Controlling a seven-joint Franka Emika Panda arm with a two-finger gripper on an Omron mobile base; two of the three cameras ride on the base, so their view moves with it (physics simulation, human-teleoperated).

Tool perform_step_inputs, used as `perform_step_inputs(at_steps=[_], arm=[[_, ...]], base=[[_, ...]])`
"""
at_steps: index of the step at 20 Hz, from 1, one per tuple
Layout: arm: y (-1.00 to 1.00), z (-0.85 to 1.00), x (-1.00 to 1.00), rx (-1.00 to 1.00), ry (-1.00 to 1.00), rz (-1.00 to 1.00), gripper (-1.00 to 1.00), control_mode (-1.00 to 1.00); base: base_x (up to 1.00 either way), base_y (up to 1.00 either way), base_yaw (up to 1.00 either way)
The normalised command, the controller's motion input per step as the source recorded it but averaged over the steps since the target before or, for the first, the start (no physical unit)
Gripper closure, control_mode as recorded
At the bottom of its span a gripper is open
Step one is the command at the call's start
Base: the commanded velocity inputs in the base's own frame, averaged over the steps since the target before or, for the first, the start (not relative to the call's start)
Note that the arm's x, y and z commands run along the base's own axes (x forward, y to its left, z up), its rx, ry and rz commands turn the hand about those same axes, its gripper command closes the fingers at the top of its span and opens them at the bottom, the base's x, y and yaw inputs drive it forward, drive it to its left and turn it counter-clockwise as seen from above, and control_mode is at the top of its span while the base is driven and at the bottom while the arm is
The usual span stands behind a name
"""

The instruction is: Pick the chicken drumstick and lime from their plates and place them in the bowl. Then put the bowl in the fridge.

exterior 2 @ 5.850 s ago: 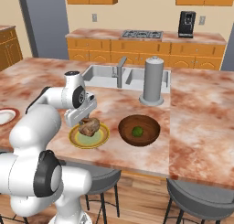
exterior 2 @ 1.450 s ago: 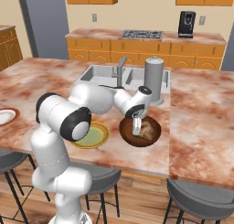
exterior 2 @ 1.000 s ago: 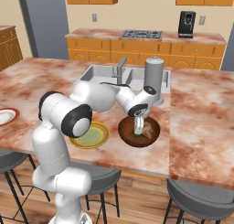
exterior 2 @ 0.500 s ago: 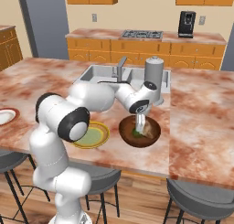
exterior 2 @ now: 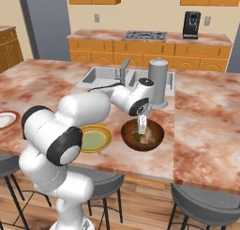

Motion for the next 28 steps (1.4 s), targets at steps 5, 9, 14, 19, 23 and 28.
perform_step_inputs(at_steps=[5, 9, 14, 19, 23, 28], arm=[[0.12, 0.20, -0.59, -0.05, -0.02, -0.01, -1.00, -1.00], [0.15, 0.23, -0.54, 0.00, 0.00, -0.03, -1.00, -1.00], [0.12, 0.22, -0.52, 0.00, 0.00, -0.02, -1.00, -1.00], [0.01, 0.01, -0.51, 0.00, 0.00, 0.01, -1.00, -1.00], [0.00, -0.13, -0.22, 0.00, 0.00, 0.03, -1.00, -1.00], [0.00, -0.14, 0.07, 0.00, 0.00, 0.07, -1.00, -1.00]], base=[[0.00, 0.00, 0.00], [0.00, 0.00, 0.00], [0.00, 0.00, 0.00], [0.00, 0.00, 0.00], [0.00, 0.00, 0.00], [0.00, 0.00, 0.00]])
